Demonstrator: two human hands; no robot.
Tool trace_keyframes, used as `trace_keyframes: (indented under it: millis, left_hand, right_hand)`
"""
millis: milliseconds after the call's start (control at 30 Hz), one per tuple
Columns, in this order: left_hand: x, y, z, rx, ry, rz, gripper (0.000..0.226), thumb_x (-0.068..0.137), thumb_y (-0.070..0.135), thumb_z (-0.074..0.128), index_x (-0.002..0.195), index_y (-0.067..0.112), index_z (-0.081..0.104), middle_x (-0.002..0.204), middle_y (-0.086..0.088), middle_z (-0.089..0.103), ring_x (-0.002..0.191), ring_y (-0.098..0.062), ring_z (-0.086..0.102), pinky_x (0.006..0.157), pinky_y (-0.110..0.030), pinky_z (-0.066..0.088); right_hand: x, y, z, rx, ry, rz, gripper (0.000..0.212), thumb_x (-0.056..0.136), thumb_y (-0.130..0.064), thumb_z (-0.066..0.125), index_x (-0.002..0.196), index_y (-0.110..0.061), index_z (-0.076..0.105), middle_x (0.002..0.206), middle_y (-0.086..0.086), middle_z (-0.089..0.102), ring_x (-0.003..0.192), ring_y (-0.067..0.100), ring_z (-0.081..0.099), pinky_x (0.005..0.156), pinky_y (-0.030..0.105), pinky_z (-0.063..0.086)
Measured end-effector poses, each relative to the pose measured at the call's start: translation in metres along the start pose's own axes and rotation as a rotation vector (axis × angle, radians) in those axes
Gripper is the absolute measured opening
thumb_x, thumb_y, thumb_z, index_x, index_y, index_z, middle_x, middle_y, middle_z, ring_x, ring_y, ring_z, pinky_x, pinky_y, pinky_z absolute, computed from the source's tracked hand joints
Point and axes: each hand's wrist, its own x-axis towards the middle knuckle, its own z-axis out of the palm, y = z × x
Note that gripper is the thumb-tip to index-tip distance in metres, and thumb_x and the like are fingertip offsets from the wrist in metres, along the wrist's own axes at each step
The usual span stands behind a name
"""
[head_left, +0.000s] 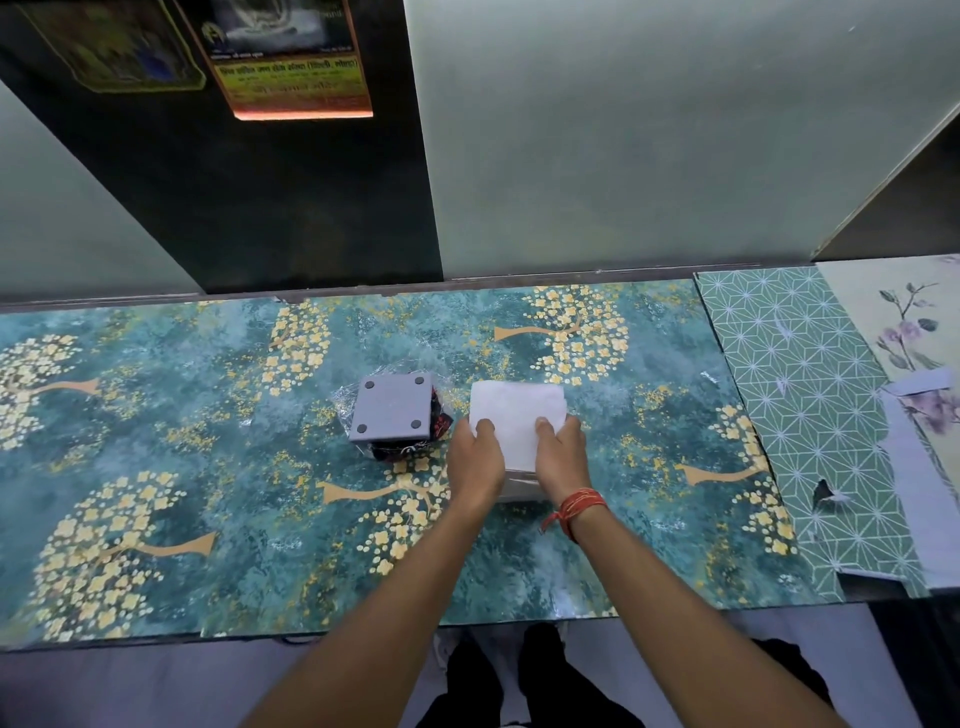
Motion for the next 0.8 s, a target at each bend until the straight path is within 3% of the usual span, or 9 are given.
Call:
trace_keyframes:
  millis: [133, 267, 433, 533, 700, 800]
  left_hand:
    - [0.009, -0.005, -0.007, 0.068, -0.026, 0.033, 0.028, 0.096, 0.023, 0.04, 0.113, 0.009, 0.057, 0.105, -0.01, 0.063, 0.084, -0.024, 0.057, 0.069, -0.033, 0.04]
    - [0.015, -0.011, -0.012, 0.264, -0.093, 0.087, 0.023, 0.093, 0.021, 0.052, 0.113, 0.01, 0.059, 0.106, -0.009, 0.066, 0.09, -0.029, 0.064, 0.071, -0.033, 0.046]
    - [0.017, -0.011, -0.017, 0.457, -0.081, 0.201, 0.023, 0.087, 0.019, 0.06, 0.108, 0.011, 0.064, 0.101, -0.007, 0.069, 0.087, -0.027, 0.063, 0.065, -0.029, 0.042]
    - [0.026, -0.013, -0.016, 0.548, -0.102, 0.161, 0.021, 0.083, 0.022, 0.063, 0.101, 0.011, 0.064, 0.105, -0.011, 0.066, 0.091, -0.031, 0.062, 0.06, -0.03, 0.039]
    - [0.039, -0.01, -0.018, 0.685, -0.154, 0.049, 0.044, 0.083, 0.022, 0.066, 0.123, 0.008, 0.053, 0.121, -0.014, 0.063, 0.107, -0.035, 0.062, 0.075, -0.032, 0.047]
    - [0.039, -0.014, -0.017, 0.688, -0.243, -0.031, 0.039, 0.079, 0.023, 0.07, 0.109, 0.008, 0.049, 0.116, -0.016, 0.063, 0.098, -0.038, 0.067, 0.077, -0.043, 0.06]
  right_hand:
    - [0.006, -0.001, -0.008, -0.075, -0.012, -0.037, 0.028, 0.094, -0.024, 0.037, 0.114, -0.008, 0.048, 0.124, 0.011, 0.048, 0.111, 0.031, 0.05, 0.098, 0.052, 0.041]
    - [0.016, 0.006, -0.012, -0.329, -0.011, -0.115, 0.028, 0.09, -0.026, 0.045, 0.109, -0.008, 0.055, 0.116, 0.012, 0.058, 0.109, 0.036, 0.054, 0.093, 0.052, 0.046]
    - [0.021, 0.007, -0.016, -0.443, 0.034, -0.166, 0.024, 0.087, -0.022, 0.054, 0.103, -0.007, 0.061, 0.111, 0.015, 0.06, 0.101, 0.035, 0.058, 0.079, 0.036, 0.046]
    - [0.029, 0.004, -0.019, -0.467, 0.032, -0.119, 0.032, 0.085, -0.026, 0.059, 0.11, -0.006, 0.06, 0.115, 0.016, 0.062, 0.1, 0.035, 0.06, 0.073, 0.032, 0.042]
    - [0.037, 0.001, -0.016, -0.464, -0.005, -0.039, 0.039, 0.08, -0.022, 0.061, 0.116, -0.009, 0.054, 0.12, 0.016, 0.059, 0.105, 0.037, 0.059, 0.071, 0.033, 0.042]
    - [0.037, 0.011, -0.012, -0.483, -0.031, 0.03, 0.037, 0.079, -0.021, 0.059, 0.113, -0.008, 0.052, 0.117, 0.019, 0.06, 0.103, 0.04, 0.06, 0.077, 0.039, 0.049]
